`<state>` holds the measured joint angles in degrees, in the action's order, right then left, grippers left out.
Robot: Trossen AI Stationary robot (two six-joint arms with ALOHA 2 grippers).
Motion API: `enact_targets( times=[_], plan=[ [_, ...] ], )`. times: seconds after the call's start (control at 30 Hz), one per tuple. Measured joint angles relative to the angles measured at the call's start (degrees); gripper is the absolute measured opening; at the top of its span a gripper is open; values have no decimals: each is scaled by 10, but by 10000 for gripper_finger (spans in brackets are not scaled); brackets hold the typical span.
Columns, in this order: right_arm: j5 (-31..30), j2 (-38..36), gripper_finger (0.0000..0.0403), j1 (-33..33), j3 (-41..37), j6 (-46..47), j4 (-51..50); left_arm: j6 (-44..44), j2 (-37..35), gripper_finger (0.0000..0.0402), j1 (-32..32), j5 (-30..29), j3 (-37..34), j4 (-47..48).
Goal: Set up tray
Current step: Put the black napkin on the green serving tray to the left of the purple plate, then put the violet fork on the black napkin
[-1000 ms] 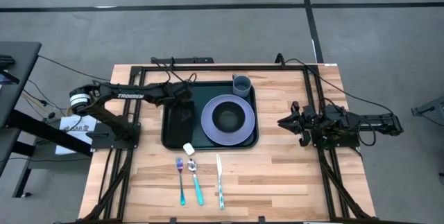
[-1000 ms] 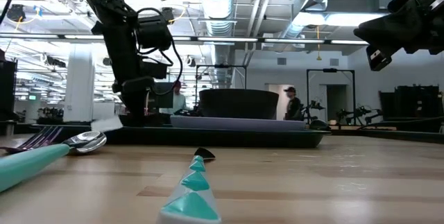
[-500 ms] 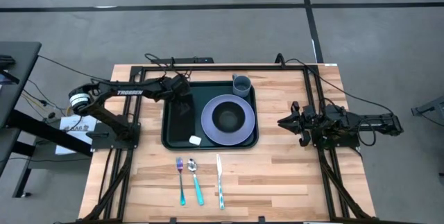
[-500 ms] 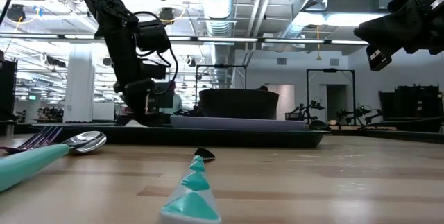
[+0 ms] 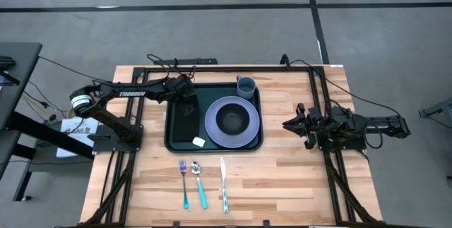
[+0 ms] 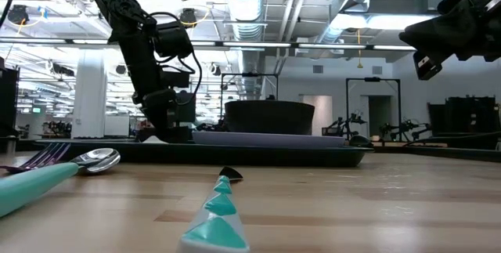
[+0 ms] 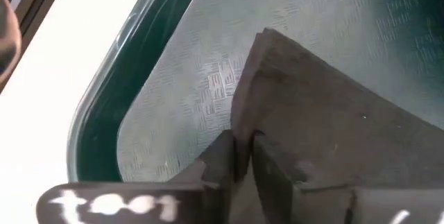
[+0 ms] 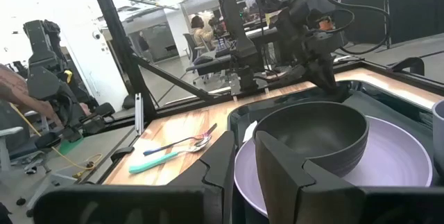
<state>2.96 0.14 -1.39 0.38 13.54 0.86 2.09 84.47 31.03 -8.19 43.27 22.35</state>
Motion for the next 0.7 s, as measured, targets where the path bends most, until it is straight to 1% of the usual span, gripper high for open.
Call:
enact_targets(
  times=[0.13, 0.23, 0.3, 0.4, 0.5, 0.6, 0.7],
  plan=[
    [0, 0, 53, 0, 0, 0, 0, 0, 0, 78, 0, -1, 1, 1],
    [0, 0, 53, 0, 0, 0, 0, 1, 0, 98, 0, -2, 17, 21],
    [0, 0, 53, 0, 0, 0, 0, 4, 0, 108, 0, -10, 39, 39],
    [0, 0, 53, 0, 0, 0, 0, -2, -1, 113, -2, -36, 87, 83],
    [0, 0, 53, 0, 0, 0, 0, -20, -14, 112, -8, -39, 143, 142],
    [0, 0, 53, 0, 0, 0, 0, -61, -42, 110, -27, -16, 193, 202],
    [0, 0, 53, 0, 0, 0, 0, -133, -88, 110, -58, 25, 228, 239]
  ],
)
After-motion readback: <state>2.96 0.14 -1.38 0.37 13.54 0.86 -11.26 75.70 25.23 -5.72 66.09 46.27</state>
